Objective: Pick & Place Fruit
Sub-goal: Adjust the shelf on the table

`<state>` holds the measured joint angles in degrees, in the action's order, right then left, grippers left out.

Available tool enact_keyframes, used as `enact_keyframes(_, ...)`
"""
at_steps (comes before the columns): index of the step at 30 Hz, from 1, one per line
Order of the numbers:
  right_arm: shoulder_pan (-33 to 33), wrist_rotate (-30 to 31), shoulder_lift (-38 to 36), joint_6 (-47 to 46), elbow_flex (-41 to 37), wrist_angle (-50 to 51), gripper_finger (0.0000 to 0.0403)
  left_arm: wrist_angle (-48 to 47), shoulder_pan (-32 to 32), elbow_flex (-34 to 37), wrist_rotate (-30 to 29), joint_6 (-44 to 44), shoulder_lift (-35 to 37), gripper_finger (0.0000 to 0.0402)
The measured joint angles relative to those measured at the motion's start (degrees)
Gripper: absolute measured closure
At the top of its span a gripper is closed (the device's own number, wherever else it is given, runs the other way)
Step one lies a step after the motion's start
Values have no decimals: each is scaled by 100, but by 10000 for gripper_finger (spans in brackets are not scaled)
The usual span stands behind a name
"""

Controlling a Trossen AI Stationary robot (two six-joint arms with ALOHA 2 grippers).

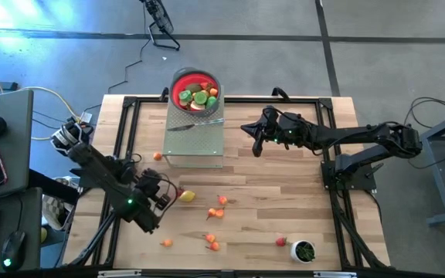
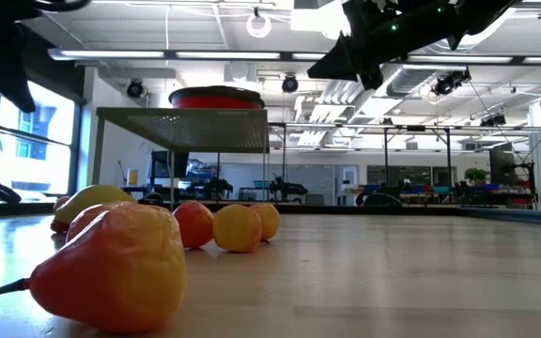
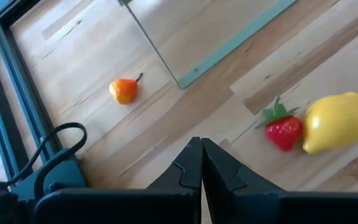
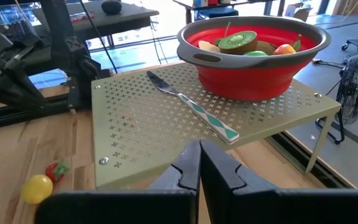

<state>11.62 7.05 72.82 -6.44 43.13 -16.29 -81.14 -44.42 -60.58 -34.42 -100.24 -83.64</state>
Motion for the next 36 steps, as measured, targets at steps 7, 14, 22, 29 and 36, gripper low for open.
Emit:
enact_keyframes(7,0,0,0,0,0,20,401,94,-226,0,110,-659,26,402)
enact_keyframes(14,0,0,0,1,0,21,401,106,-210,0,-145,-1399,55,402)
enact_keyframes(22,0,0,0,9,0,26,401,-213,-207,2,-758,-1363,783,402)
enact_keyframes(29,-1,0,0,21,0,81,401,-392,-205,2,-990,-1212,1415,402)
enact_keyframes(36,-1,0,0,20,0,114,400,-456,-205,2,-716,-1241,1754,402)
